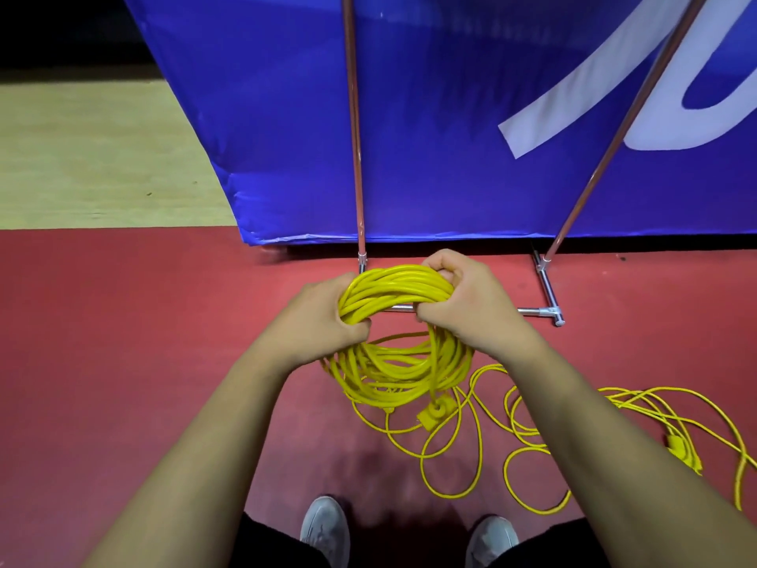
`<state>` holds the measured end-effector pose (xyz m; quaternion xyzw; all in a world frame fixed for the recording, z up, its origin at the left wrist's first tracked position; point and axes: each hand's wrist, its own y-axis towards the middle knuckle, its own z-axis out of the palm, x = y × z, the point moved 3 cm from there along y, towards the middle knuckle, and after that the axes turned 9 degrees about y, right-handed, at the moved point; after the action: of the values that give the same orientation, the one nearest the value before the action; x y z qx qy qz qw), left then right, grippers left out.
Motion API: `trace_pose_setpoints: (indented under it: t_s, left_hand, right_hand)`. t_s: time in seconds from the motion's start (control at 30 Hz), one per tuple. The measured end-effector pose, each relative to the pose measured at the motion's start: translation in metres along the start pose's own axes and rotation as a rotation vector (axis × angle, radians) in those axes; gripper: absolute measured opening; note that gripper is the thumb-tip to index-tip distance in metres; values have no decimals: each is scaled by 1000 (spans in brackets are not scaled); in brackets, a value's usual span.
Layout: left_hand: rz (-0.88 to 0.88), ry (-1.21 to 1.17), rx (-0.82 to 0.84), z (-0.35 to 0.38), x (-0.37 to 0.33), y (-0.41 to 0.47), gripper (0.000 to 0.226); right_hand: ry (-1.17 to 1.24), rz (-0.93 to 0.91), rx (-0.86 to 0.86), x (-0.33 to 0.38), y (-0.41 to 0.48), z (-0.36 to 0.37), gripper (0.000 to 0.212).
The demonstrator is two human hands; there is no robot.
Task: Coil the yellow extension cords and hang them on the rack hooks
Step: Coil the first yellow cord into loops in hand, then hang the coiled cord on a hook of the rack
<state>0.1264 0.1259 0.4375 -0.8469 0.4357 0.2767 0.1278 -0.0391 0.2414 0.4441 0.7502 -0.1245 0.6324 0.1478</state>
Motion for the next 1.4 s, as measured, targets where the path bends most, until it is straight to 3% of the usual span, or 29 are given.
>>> trace_pose_setpoints:
  t_s: [0.13,0.23,0.47,0.67,0.87,1.4]
  left_hand:
    - [48,145,-12,-29,-18,25,18]
    - [61,167,-60,-61,-45,49,16]
    - [179,120,-131,-151,-112,108,16]
    - [391,-43,-11,-208,-161,156,68]
    - [433,-103,-117,-242,-182,216,55]
    - [410,63,-299,-302,-178,395,41]
  right_hand:
    - [-367,-63,123,17,13,-25,34]
    - [-448,-102,97,42,26,-46,38]
    - [-127,-278,41,141,72,-100,68]
    - [-23,-402,-29,210,132,-151,52]
    - [-137,-492,-107,245,184,-188,47]
    - [-516,-577,-428,282,345,-235,42]
